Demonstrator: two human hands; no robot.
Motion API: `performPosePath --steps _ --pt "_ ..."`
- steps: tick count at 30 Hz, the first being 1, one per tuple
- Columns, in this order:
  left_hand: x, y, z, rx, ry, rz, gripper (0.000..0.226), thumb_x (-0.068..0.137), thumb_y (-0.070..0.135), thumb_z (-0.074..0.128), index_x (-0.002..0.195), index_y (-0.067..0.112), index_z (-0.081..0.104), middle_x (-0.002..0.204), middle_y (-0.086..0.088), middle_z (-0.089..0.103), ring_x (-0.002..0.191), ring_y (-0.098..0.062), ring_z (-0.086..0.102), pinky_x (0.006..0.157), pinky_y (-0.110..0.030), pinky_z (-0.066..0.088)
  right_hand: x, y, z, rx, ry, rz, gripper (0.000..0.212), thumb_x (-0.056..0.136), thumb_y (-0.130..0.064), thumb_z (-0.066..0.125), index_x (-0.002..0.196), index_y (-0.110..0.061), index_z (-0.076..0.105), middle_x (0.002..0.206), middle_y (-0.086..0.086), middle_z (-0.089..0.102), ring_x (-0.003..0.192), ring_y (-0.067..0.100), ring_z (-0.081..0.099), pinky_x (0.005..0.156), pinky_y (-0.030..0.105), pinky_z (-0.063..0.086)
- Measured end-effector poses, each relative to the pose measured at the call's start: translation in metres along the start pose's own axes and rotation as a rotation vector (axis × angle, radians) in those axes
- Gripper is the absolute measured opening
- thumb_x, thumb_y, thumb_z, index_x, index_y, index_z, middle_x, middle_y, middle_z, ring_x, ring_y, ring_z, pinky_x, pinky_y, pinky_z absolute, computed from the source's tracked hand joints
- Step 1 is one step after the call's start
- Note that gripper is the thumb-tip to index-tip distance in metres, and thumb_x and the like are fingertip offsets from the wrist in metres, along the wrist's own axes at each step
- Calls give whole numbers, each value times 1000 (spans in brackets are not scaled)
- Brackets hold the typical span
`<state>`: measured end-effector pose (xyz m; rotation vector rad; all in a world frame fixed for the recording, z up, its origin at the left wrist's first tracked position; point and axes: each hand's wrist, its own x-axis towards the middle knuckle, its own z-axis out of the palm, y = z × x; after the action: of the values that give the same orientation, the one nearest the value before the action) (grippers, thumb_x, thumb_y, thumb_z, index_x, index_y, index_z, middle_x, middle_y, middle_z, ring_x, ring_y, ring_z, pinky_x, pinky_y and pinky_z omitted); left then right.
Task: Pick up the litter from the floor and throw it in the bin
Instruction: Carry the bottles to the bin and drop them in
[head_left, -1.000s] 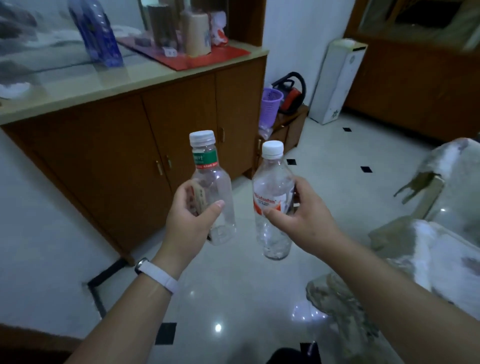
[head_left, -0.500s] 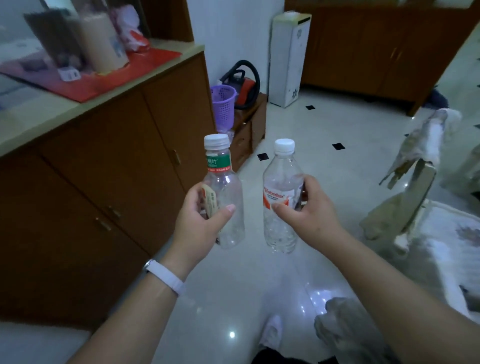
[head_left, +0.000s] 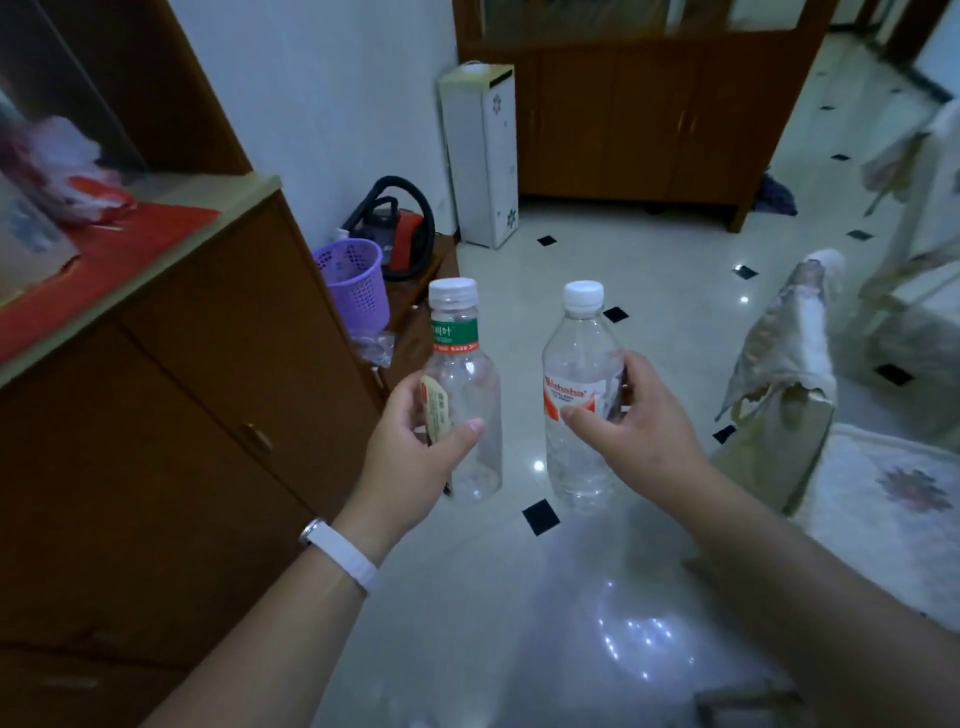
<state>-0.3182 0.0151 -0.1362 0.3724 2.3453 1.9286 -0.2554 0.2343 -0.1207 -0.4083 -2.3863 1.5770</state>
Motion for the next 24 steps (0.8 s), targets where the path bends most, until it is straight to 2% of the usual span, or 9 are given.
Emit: performPosePath --steps 3,6,10,13,18,21,24 --pt "44 -11 6 -3 -60 11 61 75 23 78 130 19 54 117 9 68 107 -7 65 82 -17 50 34 6 4 -19 58 20 33 75 -30 76 100 -33 54 90 -15 67 78 -4 63 67 18 47" --pt "96 -27 10 -41 -86 5 65 71 30 79 130 19 54 119 8 68 108 -7 65 83 -17 50 70 11 14 -41 64 42 38 74 -32 77 104 -34 54 92 -17 68 81 -5 63 74 22 50" --pt "177 -44 12 -84 -135 -5 70 65 43 80 127 20 56 117 5 69 108 -13 66 87 -25 51 131 8 25 -113 108 45 37 73 -35 76 101 -35 53 91 -15 69 80 -2 65 72 24 52" --pt "245 -45 12 -97 -184 32 61 72 30 83 125 17 56 112 4 69 104 -13 66 87 -27 54 183 -4 32 -147 188 40 37 74 -33 76 103 -34 53 91 -16 68 79 -5 63 67 16 48" --pt "345 -34 15 -150 -284 55 50 76 24 81 114 36 52 102 10 64 92 0 63 78 -17 52 259 -18 41 -172 321 54 42 70 -42 73 106 -35 54 92 -16 67 83 1 65 78 36 57" --pt "378 -36 22 -154 -332 62 45 80 21 80 110 39 52 104 7 63 99 -9 62 82 -20 50 283 -16 49 -149 353 81 40 72 -37 76 106 -32 55 91 -14 67 81 0 64 76 29 55" --pt "415 -46 34 -150 -371 33 51 68 39 81 110 42 53 106 8 64 104 -14 63 86 -25 51 316 -8 49 -160 379 133 38 73 -36 76 104 -31 55 88 -15 68 79 -2 63 71 22 52"
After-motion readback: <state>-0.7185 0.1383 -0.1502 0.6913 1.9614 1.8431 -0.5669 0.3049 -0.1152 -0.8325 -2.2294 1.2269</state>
